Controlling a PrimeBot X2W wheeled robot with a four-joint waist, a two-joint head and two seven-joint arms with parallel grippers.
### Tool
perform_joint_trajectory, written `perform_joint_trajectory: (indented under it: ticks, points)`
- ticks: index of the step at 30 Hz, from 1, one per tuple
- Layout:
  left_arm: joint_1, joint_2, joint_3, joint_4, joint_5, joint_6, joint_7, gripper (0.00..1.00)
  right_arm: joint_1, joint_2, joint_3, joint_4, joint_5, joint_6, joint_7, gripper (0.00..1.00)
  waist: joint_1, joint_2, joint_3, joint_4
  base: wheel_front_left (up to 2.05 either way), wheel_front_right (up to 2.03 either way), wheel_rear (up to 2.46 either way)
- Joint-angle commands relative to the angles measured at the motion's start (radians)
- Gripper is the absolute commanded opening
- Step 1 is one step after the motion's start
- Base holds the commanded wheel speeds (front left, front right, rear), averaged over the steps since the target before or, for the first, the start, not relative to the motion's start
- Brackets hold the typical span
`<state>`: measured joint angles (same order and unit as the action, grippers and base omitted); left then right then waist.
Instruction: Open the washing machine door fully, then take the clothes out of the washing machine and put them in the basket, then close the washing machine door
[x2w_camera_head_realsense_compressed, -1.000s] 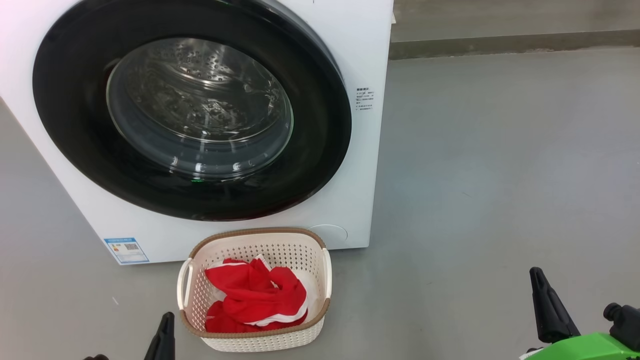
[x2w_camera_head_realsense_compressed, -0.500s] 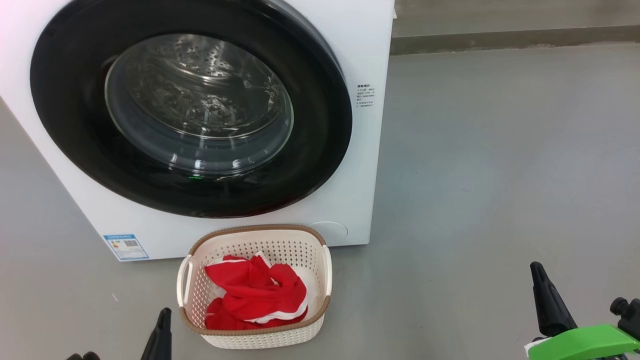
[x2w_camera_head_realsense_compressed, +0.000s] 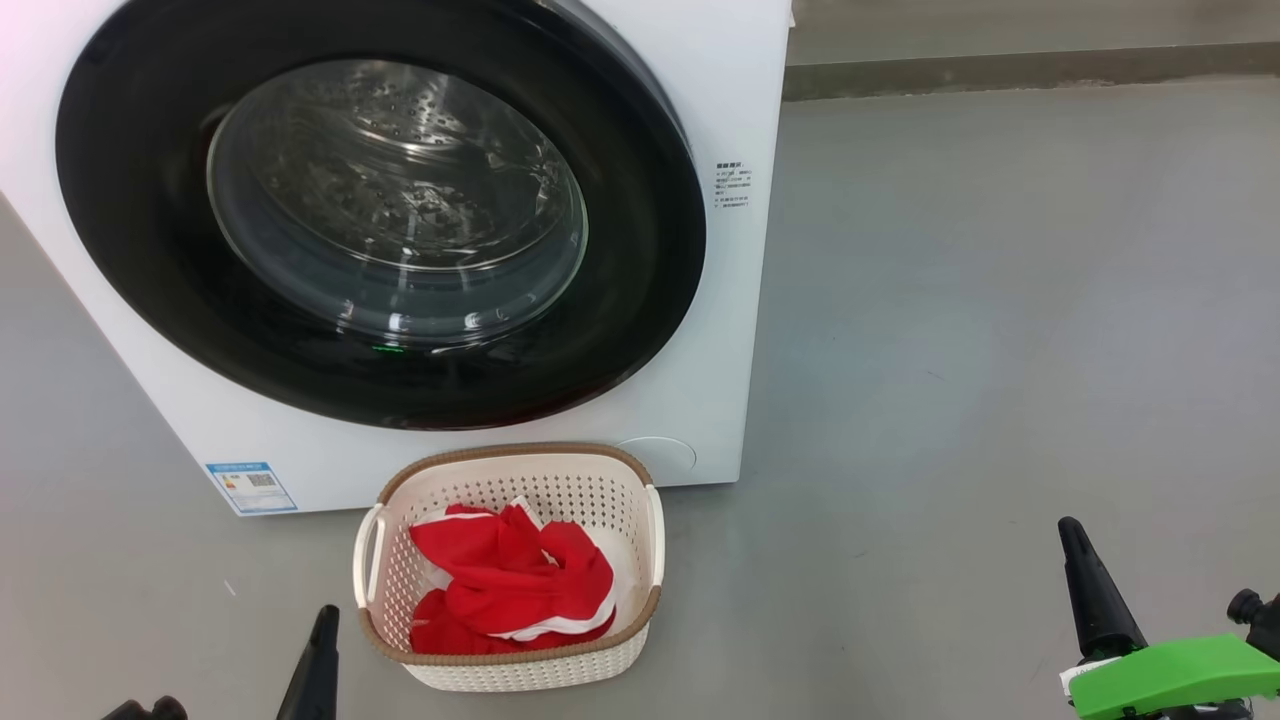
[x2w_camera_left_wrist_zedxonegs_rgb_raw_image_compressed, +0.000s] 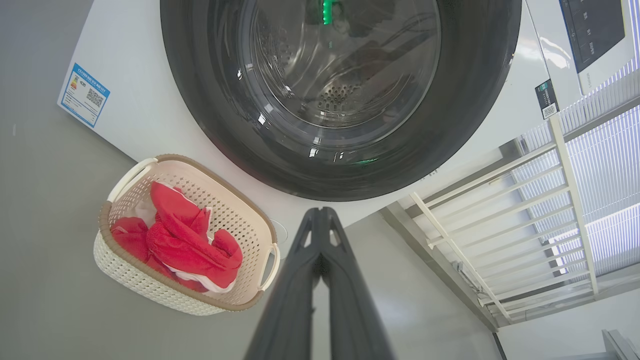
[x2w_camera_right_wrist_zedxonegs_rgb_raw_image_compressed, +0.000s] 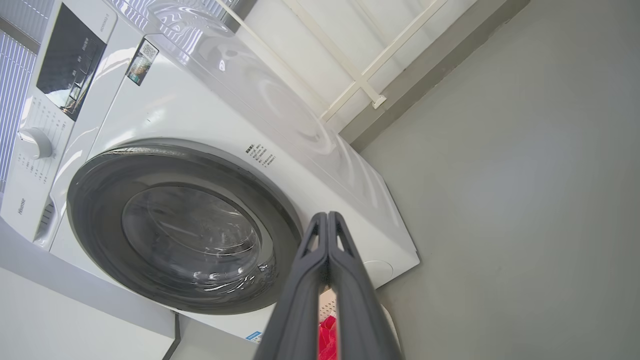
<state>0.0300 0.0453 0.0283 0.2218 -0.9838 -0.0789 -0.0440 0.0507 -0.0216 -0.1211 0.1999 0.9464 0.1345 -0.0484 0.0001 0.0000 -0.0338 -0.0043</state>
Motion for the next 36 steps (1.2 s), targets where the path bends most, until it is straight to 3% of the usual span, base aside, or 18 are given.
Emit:
perform_joint_trajectory:
  ticks: [1,36]
  points:
    - [-0.052,0.006,0.027,-0.02,-0.038,-0.014,0.009,0.0,-0.058,-0.017,0.006,-0.019,0.037,-0.002,0.009,0.0,-0.0001,0.0,0.001,0.0,0.0,0.0,0.0]
    - [-0.109,0.005,0.065,0.009,-0.422,-0.039,0.106,0.0,-0.124,-0.024,0.007,0.023,0.447,-0.003,0.109,0.0,-0.0001,0.0,0.025,0.003,0.0,0.0,0.0]
